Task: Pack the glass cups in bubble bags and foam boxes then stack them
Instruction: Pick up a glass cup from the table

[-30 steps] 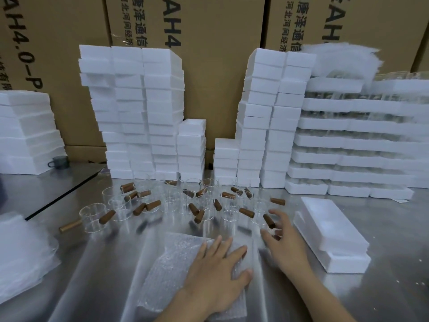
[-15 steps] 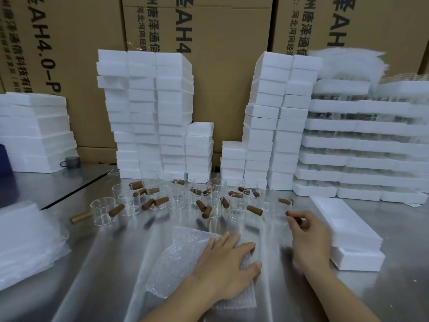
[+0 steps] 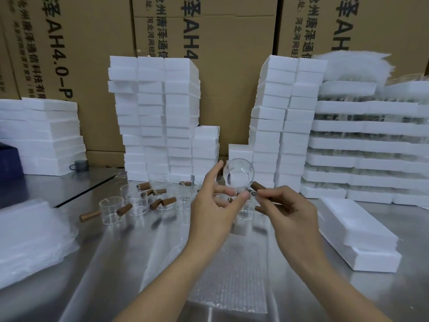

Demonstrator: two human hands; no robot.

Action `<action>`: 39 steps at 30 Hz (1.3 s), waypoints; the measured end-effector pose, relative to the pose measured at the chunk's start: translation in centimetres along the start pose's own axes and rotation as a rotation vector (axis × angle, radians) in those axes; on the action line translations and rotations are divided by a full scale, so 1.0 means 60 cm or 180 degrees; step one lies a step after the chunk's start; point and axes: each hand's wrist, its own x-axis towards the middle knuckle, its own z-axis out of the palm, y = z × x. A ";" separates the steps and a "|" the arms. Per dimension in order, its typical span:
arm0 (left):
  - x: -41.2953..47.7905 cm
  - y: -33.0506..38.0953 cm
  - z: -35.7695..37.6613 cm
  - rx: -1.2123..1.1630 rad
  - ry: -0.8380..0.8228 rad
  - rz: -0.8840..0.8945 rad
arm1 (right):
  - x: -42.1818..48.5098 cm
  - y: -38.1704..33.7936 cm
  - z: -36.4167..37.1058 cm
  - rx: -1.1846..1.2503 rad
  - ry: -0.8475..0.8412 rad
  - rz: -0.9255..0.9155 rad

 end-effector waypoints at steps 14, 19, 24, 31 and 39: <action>-0.003 0.006 -0.004 0.0260 0.0432 0.0540 | -0.007 -0.030 0.008 -0.0194 -0.0199 -0.0174; -0.006 0.002 -0.008 0.0354 0.0418 0.0589 | -0.012 -0.032 0.013 -0.0180 -0.0268 -0.0159; -0.012 0.007 -0.008 0.0440 0.0422 0.0618 | -0.018 -0.035 0.012 -0.0018 -0.0271 -0.0068; -0.015 0.013 -0.018 0.0532 0.0427 0.0610 | -0.017 -0.033 0.017 -0.0075 -0.0355 -0.0040; -0.017 0.005 -0.020 0.0612 0.0420 0.0868 | -0.021 -0.040 0.020 0.0006 -0.0265 0.0018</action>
